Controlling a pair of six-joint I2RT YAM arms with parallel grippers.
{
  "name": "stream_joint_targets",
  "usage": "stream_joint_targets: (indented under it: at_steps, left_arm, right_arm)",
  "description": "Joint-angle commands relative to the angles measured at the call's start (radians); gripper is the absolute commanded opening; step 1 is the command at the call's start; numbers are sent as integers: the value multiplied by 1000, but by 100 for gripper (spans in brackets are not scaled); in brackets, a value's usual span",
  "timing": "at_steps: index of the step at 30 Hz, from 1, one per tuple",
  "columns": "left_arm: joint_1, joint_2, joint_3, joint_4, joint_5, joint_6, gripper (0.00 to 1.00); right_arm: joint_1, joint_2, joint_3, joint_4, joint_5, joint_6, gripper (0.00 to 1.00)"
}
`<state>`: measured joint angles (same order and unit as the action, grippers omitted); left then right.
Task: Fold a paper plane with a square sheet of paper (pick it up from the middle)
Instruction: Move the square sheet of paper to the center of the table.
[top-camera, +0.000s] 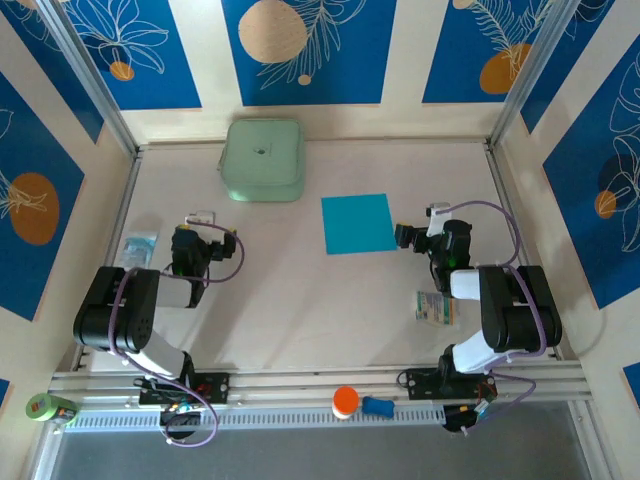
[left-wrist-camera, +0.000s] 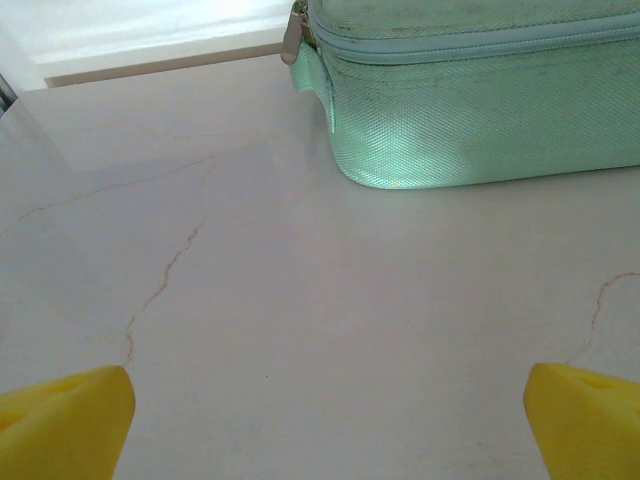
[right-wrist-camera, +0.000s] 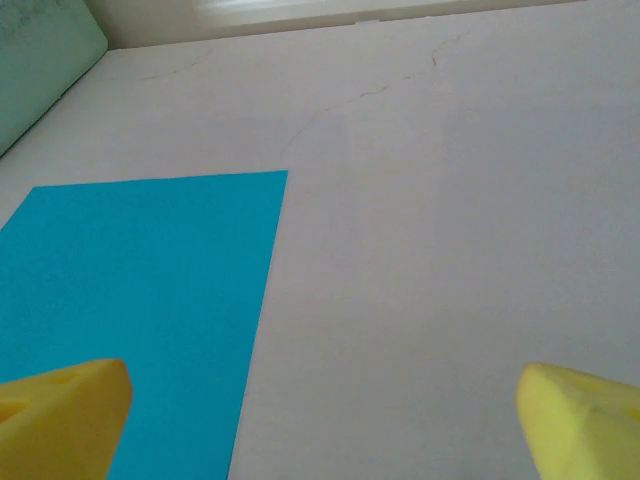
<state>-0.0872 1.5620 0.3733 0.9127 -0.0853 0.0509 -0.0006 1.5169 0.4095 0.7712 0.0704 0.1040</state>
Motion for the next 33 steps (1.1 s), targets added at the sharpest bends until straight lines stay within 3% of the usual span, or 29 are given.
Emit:
stream_joint_targets:
  at_steps: [1, 33]
  left_arm:
    - [13, 5, 4, 25, 18, -1, 99]
    - [12, 0, -4, 34, 19, 0, 99]
  right_arm:
    - [-4, 6, 11, 25, -20, -8, 99]
    - [-9, 2, 9, 27, -37, -9, 99]
